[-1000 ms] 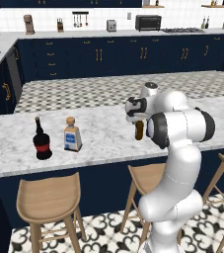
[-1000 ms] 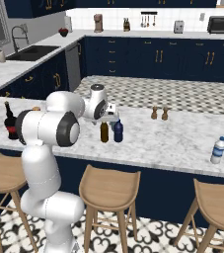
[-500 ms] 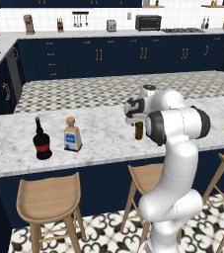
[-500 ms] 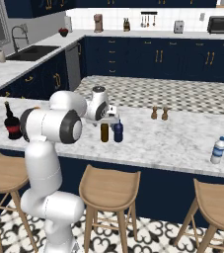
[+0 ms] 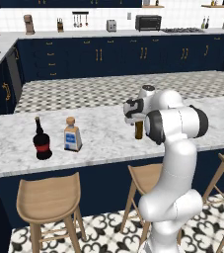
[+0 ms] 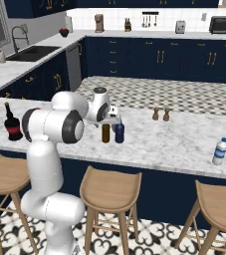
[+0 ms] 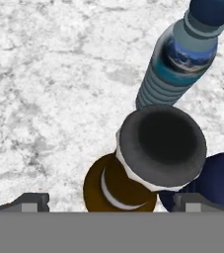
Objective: Move the plastic bottles in the middle to the plastics group, and the glass bottles in the middle to the glass group.
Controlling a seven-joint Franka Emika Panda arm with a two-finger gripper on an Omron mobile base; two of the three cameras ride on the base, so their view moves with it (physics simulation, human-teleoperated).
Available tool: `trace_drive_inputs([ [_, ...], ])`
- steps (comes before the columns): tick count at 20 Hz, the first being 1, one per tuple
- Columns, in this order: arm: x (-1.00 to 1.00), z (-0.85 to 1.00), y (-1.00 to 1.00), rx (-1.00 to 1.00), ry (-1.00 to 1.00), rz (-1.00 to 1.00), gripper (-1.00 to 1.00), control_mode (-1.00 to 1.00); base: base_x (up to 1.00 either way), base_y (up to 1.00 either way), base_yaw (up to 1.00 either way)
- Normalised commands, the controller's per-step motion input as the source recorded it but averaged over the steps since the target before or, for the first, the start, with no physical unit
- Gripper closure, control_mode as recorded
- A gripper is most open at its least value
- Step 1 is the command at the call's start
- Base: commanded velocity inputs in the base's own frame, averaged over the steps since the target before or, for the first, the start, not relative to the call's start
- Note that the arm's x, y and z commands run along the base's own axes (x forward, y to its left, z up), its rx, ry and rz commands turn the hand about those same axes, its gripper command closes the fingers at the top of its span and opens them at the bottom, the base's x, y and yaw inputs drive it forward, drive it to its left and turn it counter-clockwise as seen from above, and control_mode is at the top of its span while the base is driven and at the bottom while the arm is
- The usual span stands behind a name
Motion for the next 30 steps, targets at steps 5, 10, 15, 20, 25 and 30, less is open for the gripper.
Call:
trace_drive_inputs([
  [5,0.04,0.00,0.00,0.00,0.00,0.00,-1.00,-1.00,0.00,0.00,0.00],
  [10,0.00,0.00,0.00,0.00,0.00,0.00,-1.00,-1.00,0.00,0.00,0.00],
  [15,0.00,0.00,0.01,0.00,0.00,0.00,-1.00,-1.00,0.00,0.00,0.00],
  [20,0.01,0.00,0.13,0.00,0.00,-0.01,-1.00,-1.00,0.00,0.00,0.00],
  [25,0.00,-0.04,0.09,0.00,0.00,-0.06,-1.00,-1.00,0.00,0.00,0.00],
  [30,0.00,0.00,-0.01,0.01,-0.03,-0.05,-1.00,-1.00,0.00,0.00,0.00],
])
